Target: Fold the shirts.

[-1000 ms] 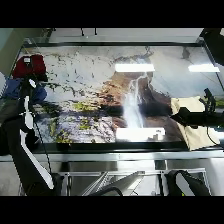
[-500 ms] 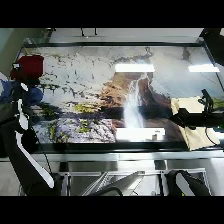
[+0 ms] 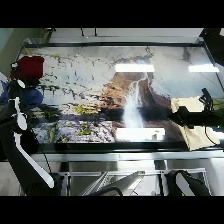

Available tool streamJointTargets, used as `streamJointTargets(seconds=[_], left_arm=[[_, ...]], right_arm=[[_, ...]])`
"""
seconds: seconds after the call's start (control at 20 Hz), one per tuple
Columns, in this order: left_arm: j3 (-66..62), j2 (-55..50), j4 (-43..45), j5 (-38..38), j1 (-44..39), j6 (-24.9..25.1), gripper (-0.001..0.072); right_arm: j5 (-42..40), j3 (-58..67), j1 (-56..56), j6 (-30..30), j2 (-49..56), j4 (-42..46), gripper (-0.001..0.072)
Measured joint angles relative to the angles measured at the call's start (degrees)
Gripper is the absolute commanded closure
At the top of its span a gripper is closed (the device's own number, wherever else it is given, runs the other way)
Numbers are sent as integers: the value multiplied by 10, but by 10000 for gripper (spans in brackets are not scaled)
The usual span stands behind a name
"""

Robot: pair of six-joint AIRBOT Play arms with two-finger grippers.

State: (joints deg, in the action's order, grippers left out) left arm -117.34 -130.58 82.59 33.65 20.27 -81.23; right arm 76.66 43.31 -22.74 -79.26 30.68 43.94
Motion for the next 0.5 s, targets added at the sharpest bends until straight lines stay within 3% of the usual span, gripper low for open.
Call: streamJointTargets(seconds=[0.15,0.5], left_arm=[[2,31,-1,33,-13,-2,696],[-1,101,-3,7,-38,0,695]], right_arm=[[-2,0,0,0,0,-1,692],[-3,0,0,10,0,-3,692]])
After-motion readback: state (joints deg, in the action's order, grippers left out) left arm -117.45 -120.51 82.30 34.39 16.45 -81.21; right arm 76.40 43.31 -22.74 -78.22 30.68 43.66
